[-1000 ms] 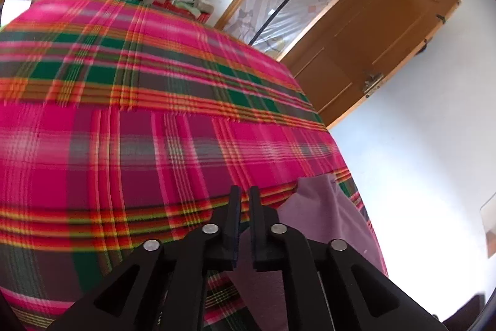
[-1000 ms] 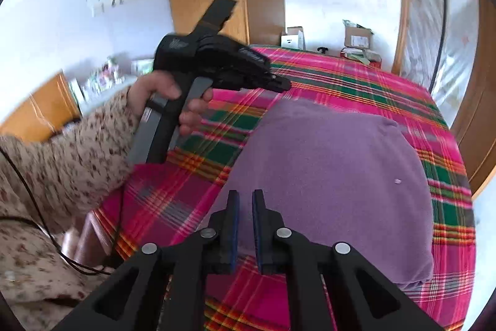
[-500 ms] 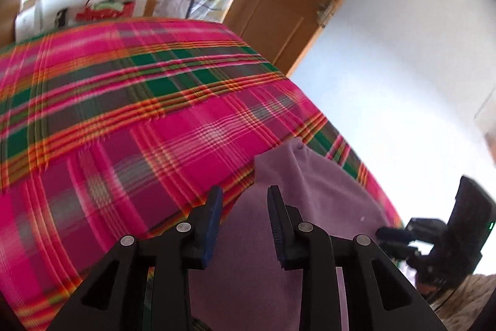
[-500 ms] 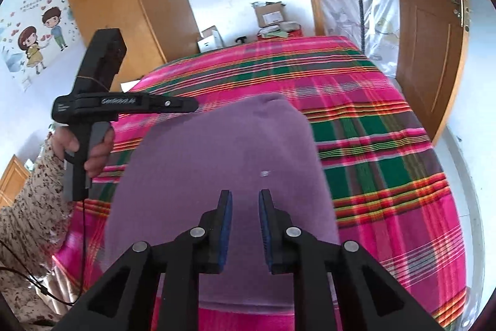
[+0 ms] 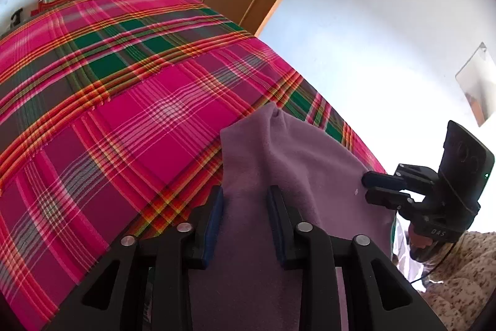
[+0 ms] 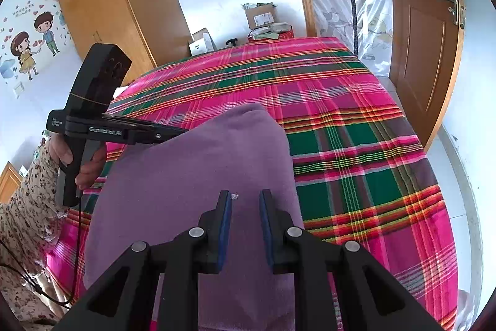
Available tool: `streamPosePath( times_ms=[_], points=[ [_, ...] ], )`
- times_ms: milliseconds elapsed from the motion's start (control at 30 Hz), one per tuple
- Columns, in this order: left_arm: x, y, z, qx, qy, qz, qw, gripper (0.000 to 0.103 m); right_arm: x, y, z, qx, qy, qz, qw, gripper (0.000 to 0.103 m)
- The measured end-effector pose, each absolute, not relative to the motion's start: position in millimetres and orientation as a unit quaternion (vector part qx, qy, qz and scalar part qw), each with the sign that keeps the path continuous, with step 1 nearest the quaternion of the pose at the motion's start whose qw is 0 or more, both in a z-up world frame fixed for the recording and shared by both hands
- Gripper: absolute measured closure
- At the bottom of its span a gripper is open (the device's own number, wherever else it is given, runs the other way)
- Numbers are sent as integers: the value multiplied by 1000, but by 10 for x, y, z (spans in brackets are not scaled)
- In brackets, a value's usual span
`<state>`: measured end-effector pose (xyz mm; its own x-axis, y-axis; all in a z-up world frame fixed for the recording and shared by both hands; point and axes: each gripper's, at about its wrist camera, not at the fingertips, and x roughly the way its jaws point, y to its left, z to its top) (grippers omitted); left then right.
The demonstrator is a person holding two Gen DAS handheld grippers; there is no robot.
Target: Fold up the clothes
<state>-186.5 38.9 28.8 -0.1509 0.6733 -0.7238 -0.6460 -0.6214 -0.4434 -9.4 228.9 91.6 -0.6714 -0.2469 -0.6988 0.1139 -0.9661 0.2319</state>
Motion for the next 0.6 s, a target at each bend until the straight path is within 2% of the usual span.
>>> streamPosePath(
  times_ms=[167, 400, 500, 600],
  points=[
    [-1976, 220, 311, -475, -46, 785, 395, 102, -65, 2300, 880, 396, -90, -909, 99, 84],
    [-2071, 46, 240, -478, -98, 782, 388, 102, -131, 2285, 971, 386, -88, -912, 105, 84],
    [-2023, 5, 276, -475, -104, 775, 403, 98, -256, 2296, 1137, 371, -66, -920, 108, 84],
    [-1988, -24, 292, -475, -105, 771, 411, 78, -492, 2319, 1352, 353, -42, -926, 130, 83]
  ],
)
